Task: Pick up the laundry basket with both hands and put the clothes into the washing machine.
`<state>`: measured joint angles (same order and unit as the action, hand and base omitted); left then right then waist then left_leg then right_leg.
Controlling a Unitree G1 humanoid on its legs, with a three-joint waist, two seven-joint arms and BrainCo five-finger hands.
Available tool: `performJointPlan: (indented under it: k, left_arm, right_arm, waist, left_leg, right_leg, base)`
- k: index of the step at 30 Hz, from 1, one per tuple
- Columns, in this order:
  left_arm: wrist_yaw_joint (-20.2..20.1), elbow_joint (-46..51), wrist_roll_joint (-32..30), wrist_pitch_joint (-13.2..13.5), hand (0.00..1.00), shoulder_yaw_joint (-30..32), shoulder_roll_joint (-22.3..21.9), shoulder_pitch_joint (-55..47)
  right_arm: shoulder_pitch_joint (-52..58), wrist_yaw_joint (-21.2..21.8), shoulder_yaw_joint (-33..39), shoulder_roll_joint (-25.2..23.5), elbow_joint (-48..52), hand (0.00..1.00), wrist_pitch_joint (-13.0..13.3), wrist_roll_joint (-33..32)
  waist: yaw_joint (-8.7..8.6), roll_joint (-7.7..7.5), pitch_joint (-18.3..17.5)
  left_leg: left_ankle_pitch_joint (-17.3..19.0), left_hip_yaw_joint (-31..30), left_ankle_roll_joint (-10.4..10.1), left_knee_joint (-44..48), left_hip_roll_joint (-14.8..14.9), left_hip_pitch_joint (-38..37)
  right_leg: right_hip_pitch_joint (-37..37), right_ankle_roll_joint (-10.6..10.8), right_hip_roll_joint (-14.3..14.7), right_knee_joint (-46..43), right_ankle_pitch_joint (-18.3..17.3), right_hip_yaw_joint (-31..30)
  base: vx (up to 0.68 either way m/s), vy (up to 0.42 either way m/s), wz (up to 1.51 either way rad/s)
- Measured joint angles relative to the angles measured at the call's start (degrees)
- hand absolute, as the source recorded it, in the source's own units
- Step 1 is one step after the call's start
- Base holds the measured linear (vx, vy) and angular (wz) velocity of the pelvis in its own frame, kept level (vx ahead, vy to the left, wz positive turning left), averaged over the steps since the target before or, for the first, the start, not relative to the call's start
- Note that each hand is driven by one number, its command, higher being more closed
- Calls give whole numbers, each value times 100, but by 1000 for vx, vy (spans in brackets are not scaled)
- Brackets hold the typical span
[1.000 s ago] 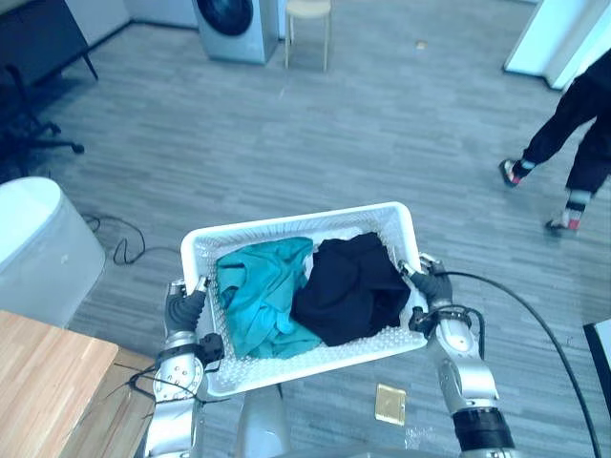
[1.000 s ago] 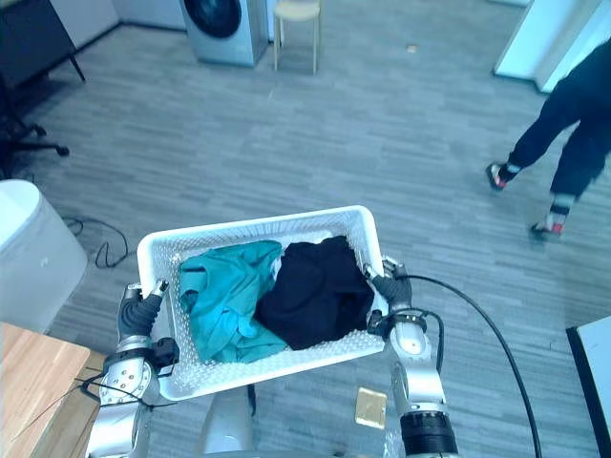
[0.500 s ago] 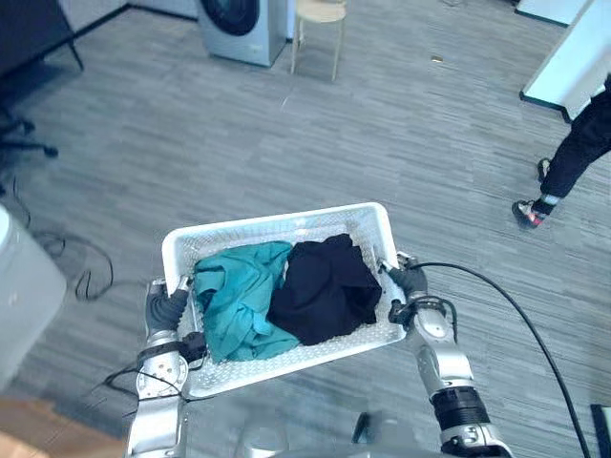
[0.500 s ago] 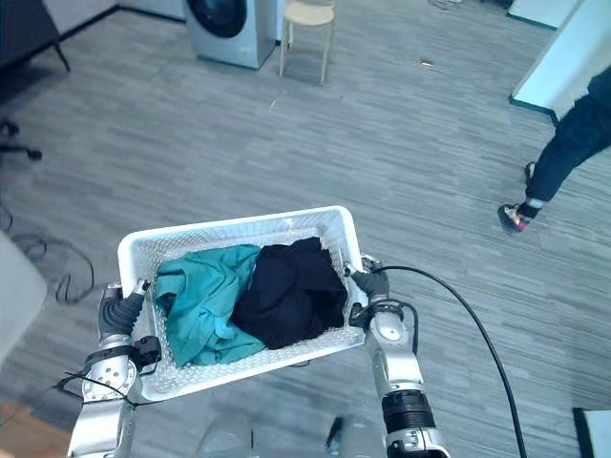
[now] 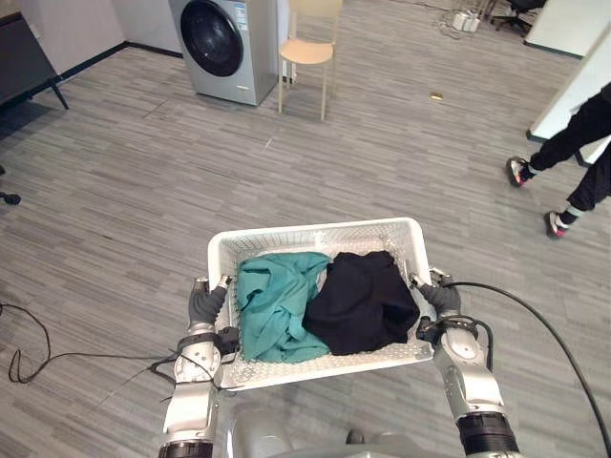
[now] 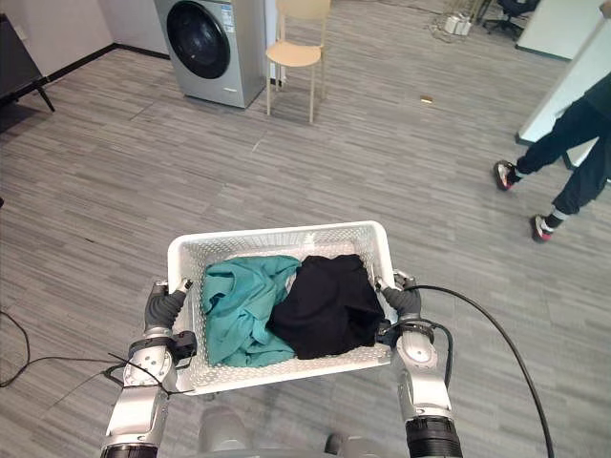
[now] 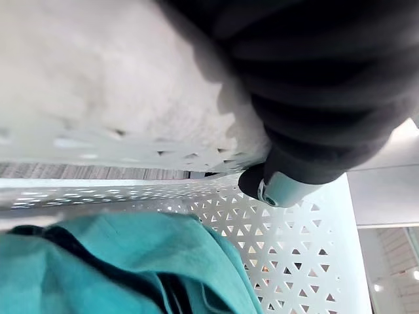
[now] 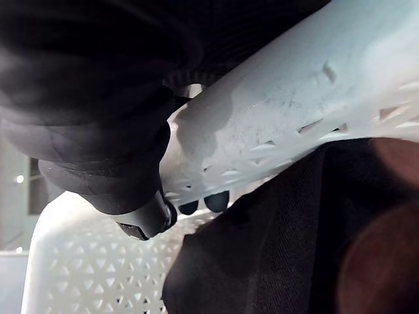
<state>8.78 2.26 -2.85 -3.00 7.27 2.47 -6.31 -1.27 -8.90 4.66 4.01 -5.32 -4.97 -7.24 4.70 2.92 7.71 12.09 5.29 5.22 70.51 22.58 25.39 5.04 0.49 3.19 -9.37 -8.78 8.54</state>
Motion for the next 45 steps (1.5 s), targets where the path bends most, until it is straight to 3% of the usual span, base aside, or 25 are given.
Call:
performJointPlan:
  k: [2,4,5,6,7,8,9,11,14,15,16,18,21,23,24,25,27,28,30,34,36,37,38,40,45]
  left_arm:
    - [-3,0,-3,-9,100,29,40,195]
    - [2,19,1,-9,100,73,102,272]
    - [8,61,1,-12,100,52,88,259]
    - [6,64,-4,-21,100,45,184,287]
    - [1,65,-6,-24,100,54,208,308]
    - [1,66,-5,-30,100,48,269,321]
    - [1,67,-4,-28,100,-7,368,321]
    - [8,93,-5,-41,100,-41,529,285]
    - [48,489,-10,-124,100,-38,623,142]
    - [90,727,-10,-129,100,-45,625,63]
    - [127,1016,-8,-120,100,-115,616,73]
    - [138,1178,-6,-24,100,-184,599,144]
    - [123,1001,-8,-4,100,-223,552,488]
    - [136,749,-23,-20,100,-206,568,481]
    - [133,598,-28,-37,100,-216,505,473]
    - [125,559,-29,-60,100,-221,401,350]
    - [150,623,-8,-53,100,-153,189,150]
    - [135,634,-3,-45,100,-77,57,76]
    - [130,667,-1,18,100,-89,42,-13]
    - [130,675,0,121,100,-153,47,-16]
    - [128,673,2,159,100,-179,17,-14]
    - [130,668,3,171,100,-196,-12,-16]
    - [133,626,3,167,100,-182,79,-69]
    - [133,623,-12,165,100,-170,158,-164]
    - [132,617,-13,210,100,-203,199,-167]
  right_arm:
    - [-121,-3,7,-14,-1,100,16,-81]
    - [-244,13,2,-22,-1,100,22,-121]
    - [-245,10,5,-38,-24,100,26,-121]
    - [-249,-4,67,-162,-125,100,25,-123]
    - [-271,-1,131,-192,-130,100,26,-121]
    - [-271,15,112,-259,-133,100,27,-121]
    - [-285,19,162,-322,-199,100,27,-114]
    - [-307,26,163,-431,-333,100,27,-114]
    - [-296,28,170,-569,-238,100,32,-111]
    - [-240,28,159,-576,-56,100,41,-111]
    - [-89,19,191,-572,329,100,146,-110]
    - [-49,16,275,-530,630,100,241,-101]
    - [-11,-59,368,-508,724,100,402,-109]
    - [206,-104,288,-616,724,100,391,-45]
    - [314,-113,274,-639,729,100,380,-8]
    - [387,-113,241,-576,736,100,348,39]
    - [429,-111,121,-382,906,100,307,102]
    - [481,-102,88,-345,1038,100,270,105]
    - [617,-104,68,-341,1252,100,247,106]
    - [900,-109,92,-344,1669,100,249,105]
    - [898,-101,135,-327,1664,100,285,102]
    - [898,-90,159,-302,1658,100,309,102]
    - [908,-59,141,-448,1496,100,326,106]
    - [1083,43,156,-631,1505,100,319,122]
    - [1082,54,208,-749,1505,100,332,156]
  waist:
    - [156,-160,109]
    - [301,-250,199]
    - [373,-193,195]
    - [369,-372,206]
    - [323,-375,206]
    - [275,-381,214]
    - [251,-486,261]
    - [276,-581,235]
    - [269,-586,258]
    - [237,-560,264]
    - [192,-521,262]
    - [61,-503,256]
    - [-116,-537,222]
    - [-84,-634,147]
    - [-112,-644,83]
    - [-85,-429,-23]
    - [-82,-86,-84]
    - [-49,32,-76]
    - [-56,89,-110]
    - [-86,-105,-114]
    - [-109,-168,-170]
    - [-93,-136,-186]
    - [-34,-367,-230]
    - [-133,-561,-355]
    - [-184,-693,-458]
  left_leg:
    - [189,262,-252,-1351,-572,414]
    - [-72,363,-630,-3123,-917,624]
    - [-831,419,-715,-4041,-1026,509]
    - [-781,396,-476,-3811,-1185,423]
    - [-583,363,-415,-3629,-1194,446]
    - [-207,293,-264,-3310,-1247,404]
    - [88,371,-147,-3108,-1298,141]
    - [433,443,-54,-3000,-1306,-318]
    - [538,661,-63,-3483,-1305,-1228]
    - [563,740,-110,-3868,-1332,-1691]
    - [628,722,-243,-4215,-1353,-2103]
    - [722,590,-399,-4229,-1332,-2225]
    - [1104,232,-857,-3784,-1125,-2281]
    - [1381,93,-1254,-3715,-1019,-2646]
    - [1464,30,-1399,-3686,-864,-2842]
    - [1431,-72,-1475,-3482,-594,-2864]
    - [796,-440,-1315,-2171,-196,-2290]
    - [-128,-644,-1005,-1265,-69,-1814]
    - [-183,-860,-1115,-377,-74,-1286]
    - [88,-244,-1084,-1287,37,-882]
    - [103,246,-1117,-3338,-9,-1067]
    - [-189,291,-1169,-4311,-97,-1214]
    - [-328,566,-1262,-4576,-319,-1479]
    - [-370,745,-1193,-4811,-669,-1670]
    - [-432,956,-1057,-5273,-1118,-1953]
  right_leg:
    - [367,-17,-140,289,-50,15]
    - [721,126,-324,470,-292,-20]
    - [975,313,-326,511,-500,-123]
    - [1069,228,-513,333,-585,-194]
    - [944,228,-525,-44,-584,-194]
    - [591,465,-609,-1198,-538,-227]
    - [115,1585,-831,-2734,-241,-262]
    - [-652,1536,-933,-4700,46,-64]
    - [-1535,1517,-938,-5741,14,279]
    - [-1782,1415,-951,-5512,-121,326]
    - [-2054,953,-1019,-4787,-429,413]
    - [-2217,705,-1188,-3570,-515,479]
    - [-2275,249,-1439,-1282,124,523]
    - [-2171,206,-1405,-986,649,361]
    - [-2103,591,-1273,-1294,995,223]
    - [-2083,465,-1058,-1542,723,332]
    - [-2024,287,-698,-1831,324,456]
    - [-1874,138,-522,-1818,213,409]
    - [-1515,84,-369,-1471,189,377]
    - [-729,82,-385,-738,209,240]
    - [-624,169,-527,-560,261,218]
    - [-618,252,-550,-498,311,141]
    - [-538,460,-743,-247,474,-63]
    - [-276,595,-1031,278,807,-57]
    - [-208,797,-1377,461,1009,-68]
  base:
    - [669,38,-8]
    - [630,122,-33]
    - [646,186,-25]
    - [648,197,-15]
    - [646,227,10]
    - [676,251,23]
    - [670,244,22]
    - [634,139,10]
    - [601,22,-11]
    - [616,-39,-16]
    - [597,-62,-6]
    - [456,-133,27]
    - [414,-217,56]
    - [583,-389,41]
    - [556,-407,35]
    - [515,-396,9]
    - [400,-302,-32]
    - [474,-314,-55]
    - [426,-227,-46]
    - [346,-56,-20]
    - [261,153,-14]
    - [219,256,-44]
    - [203,255,-41]
    - [226,274,-14]
    - [96,142,-1]
